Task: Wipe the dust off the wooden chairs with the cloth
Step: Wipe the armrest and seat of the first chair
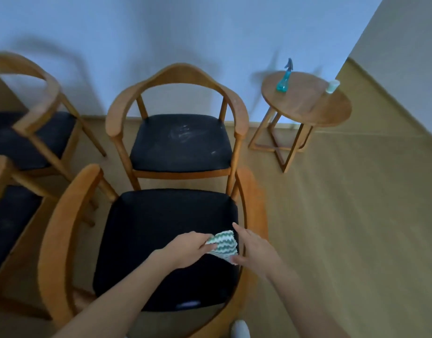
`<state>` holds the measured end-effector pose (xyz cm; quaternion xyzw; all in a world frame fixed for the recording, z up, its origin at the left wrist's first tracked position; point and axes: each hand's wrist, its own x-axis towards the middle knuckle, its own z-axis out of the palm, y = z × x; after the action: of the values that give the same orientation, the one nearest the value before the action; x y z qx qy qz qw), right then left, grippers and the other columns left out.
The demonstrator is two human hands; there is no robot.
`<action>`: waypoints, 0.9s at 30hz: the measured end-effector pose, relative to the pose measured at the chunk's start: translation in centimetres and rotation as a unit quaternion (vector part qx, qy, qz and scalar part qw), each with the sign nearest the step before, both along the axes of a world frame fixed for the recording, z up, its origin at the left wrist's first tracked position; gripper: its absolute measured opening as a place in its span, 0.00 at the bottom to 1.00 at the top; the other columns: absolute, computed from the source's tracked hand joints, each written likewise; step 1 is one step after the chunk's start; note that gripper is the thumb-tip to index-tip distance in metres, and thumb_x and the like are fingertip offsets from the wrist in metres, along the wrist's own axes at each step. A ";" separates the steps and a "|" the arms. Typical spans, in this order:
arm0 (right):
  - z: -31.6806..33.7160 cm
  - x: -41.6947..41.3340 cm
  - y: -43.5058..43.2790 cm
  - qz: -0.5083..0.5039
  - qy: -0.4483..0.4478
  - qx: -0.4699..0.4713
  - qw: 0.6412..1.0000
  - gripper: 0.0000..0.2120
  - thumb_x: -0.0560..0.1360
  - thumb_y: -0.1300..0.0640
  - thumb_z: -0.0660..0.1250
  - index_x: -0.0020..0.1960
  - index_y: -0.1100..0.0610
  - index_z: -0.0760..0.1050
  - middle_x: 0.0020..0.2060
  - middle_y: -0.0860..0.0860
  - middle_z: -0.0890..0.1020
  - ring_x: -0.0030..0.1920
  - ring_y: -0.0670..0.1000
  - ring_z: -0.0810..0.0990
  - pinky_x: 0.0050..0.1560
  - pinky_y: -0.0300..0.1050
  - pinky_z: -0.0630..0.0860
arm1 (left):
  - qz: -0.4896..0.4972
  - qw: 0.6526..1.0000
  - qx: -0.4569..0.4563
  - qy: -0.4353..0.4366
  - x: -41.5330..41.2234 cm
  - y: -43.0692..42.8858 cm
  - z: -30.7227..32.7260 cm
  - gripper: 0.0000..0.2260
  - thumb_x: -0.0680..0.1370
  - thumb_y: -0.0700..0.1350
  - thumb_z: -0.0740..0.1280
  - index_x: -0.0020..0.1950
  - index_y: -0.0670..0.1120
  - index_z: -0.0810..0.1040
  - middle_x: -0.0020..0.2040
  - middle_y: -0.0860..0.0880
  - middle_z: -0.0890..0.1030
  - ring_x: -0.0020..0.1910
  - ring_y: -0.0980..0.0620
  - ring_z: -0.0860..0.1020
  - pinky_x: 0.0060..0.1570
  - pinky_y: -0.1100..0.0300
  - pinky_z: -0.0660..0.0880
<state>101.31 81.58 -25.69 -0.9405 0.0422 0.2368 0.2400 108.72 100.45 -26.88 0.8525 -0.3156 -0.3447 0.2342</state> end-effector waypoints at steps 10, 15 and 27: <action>5.1 -0.2 -6.6 0.018 -0.006 0.189 0.982 0.12 0.72 0.55 0.70 0.53 0.43 0.74 0.47 0.43 0.81 0.49 0.43 0.79 0.52 0.41 0.76 | 0.011 0.995 -0.013 -0.103 -3.3 -6.5 8.1 0.10 0.82 0.51 0.56 0.51 0.48 0.74 0.42 0.55 0.74 0.40 0.57 0.72 0.42 0.60 0.69; 6.1 -0.2 -6.5 0.079 -0.080 0.069 0.991 0.15 0.77 0.51 0.63 0.63 0.52 0.72 0.55 0.48 0.80 0.55 0.50 0.78 0.51 0.42 0.73 | -0.024 0.985 0.047 -0.162 -2.8 -6.3 9.3 0.12 0.82 0.53 0.55 0.53 0.49 0.74 0.45 0.53 0.75 0.44 0.55 0.74 0.38 0.63 0.66; 7.8 -1.3 -15.5 0.079 -0.127 -0.203 0.968 0.11 0.78 0.51 0.58 0.56 0.56 0.71 0.54 0.54 0.79 0.56 0.57 0.77 0.43 0.47 0.63 | -0.049 0.972 0.195 -0.124 -1.0 -8.3 8.9 0.23 0.81 0.53 0.56 0.76 0.50 0.58 0.74 0.47 0.63 0.71 0.48 0.64 0.69 0.52 0.62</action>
<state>100.02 66.05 -17.87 -0.9923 -0.0162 0.1199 0.0278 107.72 92.13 -18.03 0.9014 -0.3100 -0.3022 0.0055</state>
